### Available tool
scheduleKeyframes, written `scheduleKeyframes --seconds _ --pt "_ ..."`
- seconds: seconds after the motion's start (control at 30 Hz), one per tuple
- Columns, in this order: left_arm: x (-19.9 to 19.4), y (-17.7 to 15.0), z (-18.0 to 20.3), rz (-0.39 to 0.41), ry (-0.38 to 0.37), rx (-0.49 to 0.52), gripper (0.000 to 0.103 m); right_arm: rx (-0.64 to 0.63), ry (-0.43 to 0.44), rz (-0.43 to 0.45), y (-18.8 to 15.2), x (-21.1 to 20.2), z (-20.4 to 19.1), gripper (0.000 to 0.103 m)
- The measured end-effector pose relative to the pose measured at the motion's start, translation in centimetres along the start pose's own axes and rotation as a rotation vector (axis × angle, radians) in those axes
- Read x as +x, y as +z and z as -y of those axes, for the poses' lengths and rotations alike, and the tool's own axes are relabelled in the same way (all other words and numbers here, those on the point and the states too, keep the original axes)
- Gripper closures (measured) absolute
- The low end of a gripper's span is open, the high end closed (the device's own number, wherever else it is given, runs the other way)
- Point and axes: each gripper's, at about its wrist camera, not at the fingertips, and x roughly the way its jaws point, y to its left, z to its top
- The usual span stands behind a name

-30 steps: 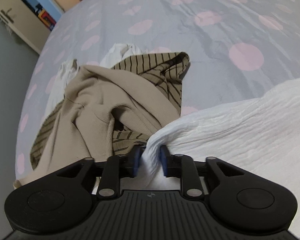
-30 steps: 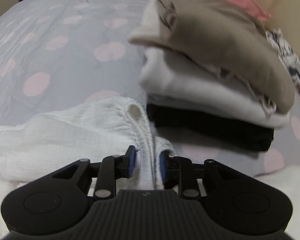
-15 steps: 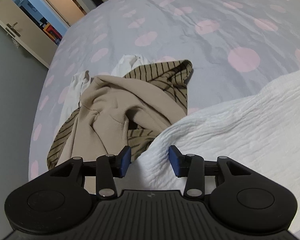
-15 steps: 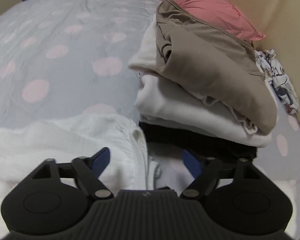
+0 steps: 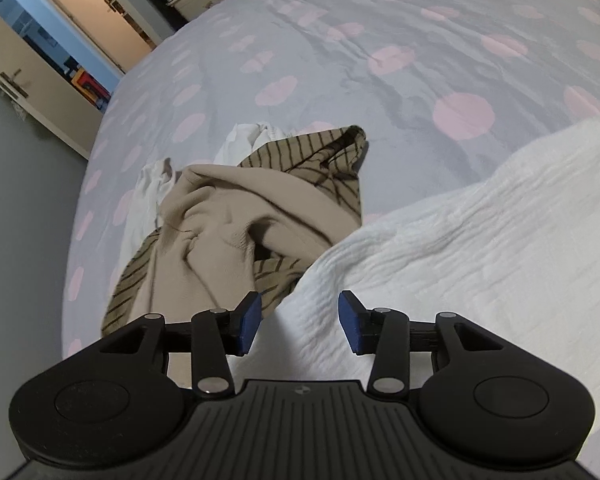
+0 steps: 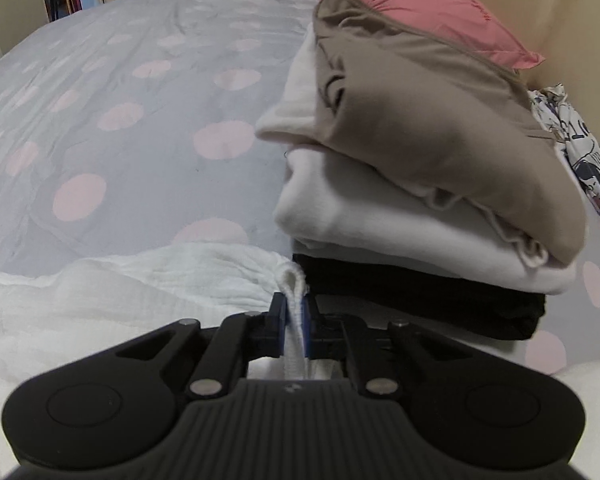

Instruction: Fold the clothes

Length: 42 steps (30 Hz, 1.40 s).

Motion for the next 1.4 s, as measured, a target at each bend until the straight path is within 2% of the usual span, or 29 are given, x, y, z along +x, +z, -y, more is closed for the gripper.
scheduleKeyframes --seconds 0.1,0.17,0.2,0.27,0.33,0.57,0.73,0.9,1.2,1.4 --pt "0.1 -0.3 -0.5 0.02 0.017 -0.018 0.063 0.009 0.007 0.0 -0.4 -0.8 0.1 0.094" --pt "0.0 -0.3 -0.5 0.039 0.011 -0.016 0.065 0.016 0.011 0.006 0.5 -0.8 -0.2 0.094" --pt "0.1 -0.3 -0.3 0.048 0.007 -0.005 0.074 0.021 0.009 0.009 0.6 -1.0 -0.1 0.094" --pt "0.3 -0.3 0.2 0.041 -0.01 0.015 0.098 0.032 0.003 0.016 0.1 -1.5 0.0 0.094" --pt "0.2 -0.4 0.6 0.041 -0.002 0.023 0.102 0.043 -0.004 0.021 -1.3 -2.1 0.2 0.094" --pt "-2.7 -0.9 -0.9 0.083 0.056 -0.051 0.103 0.095 -0.017 0.053 -1.9 -3.8 0.7 0.094" --pt "-6.3 -1.8 -2.1 0.117 0.057 -0.102 0.103 0.121 -0.009 0.08 -2.9 -6.4 1.6 0.094" --pt "-10.6 -3.7 -3.1 0.138 0.056 -0.135 0.103 0.154 0.01 0.112 -5.5 -10.4 3.0 0.094" --pt "-17.8 -9.8 -3.4 0.156 0.014 -0.166 0.103 0.169 0.074 0.141 -11.6 -17.8 5.1 0.094" --pt "-21.0 -14.6 -1.8 0.112 -0.055 -0.125 0.103 0.136 0.088 0.069 -15.6 -20.2 5.7 0.094"
